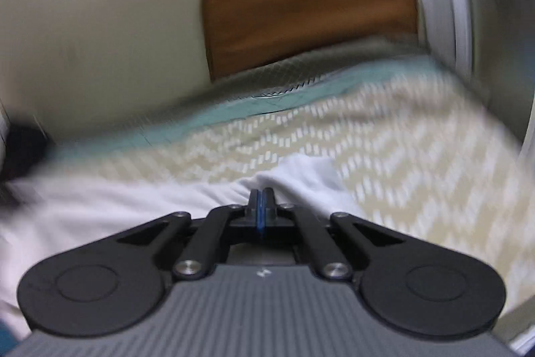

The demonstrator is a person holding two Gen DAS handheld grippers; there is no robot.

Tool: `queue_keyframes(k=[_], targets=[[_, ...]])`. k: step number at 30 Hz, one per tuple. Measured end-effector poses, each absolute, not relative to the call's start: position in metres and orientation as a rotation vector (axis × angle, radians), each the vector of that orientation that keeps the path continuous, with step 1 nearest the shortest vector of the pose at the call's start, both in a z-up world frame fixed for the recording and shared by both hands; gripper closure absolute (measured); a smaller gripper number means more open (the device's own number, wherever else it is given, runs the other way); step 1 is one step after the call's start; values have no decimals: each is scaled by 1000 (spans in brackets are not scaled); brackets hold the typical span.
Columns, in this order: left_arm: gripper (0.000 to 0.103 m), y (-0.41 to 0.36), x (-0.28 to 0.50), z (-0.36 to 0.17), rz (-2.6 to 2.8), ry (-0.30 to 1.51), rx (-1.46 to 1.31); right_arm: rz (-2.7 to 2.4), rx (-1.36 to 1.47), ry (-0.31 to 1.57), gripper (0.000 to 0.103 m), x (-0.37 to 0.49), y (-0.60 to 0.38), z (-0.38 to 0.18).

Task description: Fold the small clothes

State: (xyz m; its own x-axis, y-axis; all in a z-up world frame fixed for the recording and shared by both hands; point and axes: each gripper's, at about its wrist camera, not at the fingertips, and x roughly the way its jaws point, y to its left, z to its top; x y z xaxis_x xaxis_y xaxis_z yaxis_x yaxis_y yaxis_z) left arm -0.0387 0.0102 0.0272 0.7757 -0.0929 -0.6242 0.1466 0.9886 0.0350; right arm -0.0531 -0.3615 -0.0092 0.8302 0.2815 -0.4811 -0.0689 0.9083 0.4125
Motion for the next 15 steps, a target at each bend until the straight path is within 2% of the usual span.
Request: queue_keyframes(k=[4,6,8,12,15], targets=[[92,-1,-45,33,-126,657,143,151,298,532,103,-61,-345,-8],[83,6,-53,41,-155,660,105,147,315,531,102,-65,-348,-6],[70,14,-70,54,-189,630,52,155,367,521,93,-72,-349,-1],[65,15,-93,76,-312,553,-29,306,376,473,91,-90,-325,17],[65,-4,-93,75,-404,575,-15,460,330,542,91,-87,-279,18]])
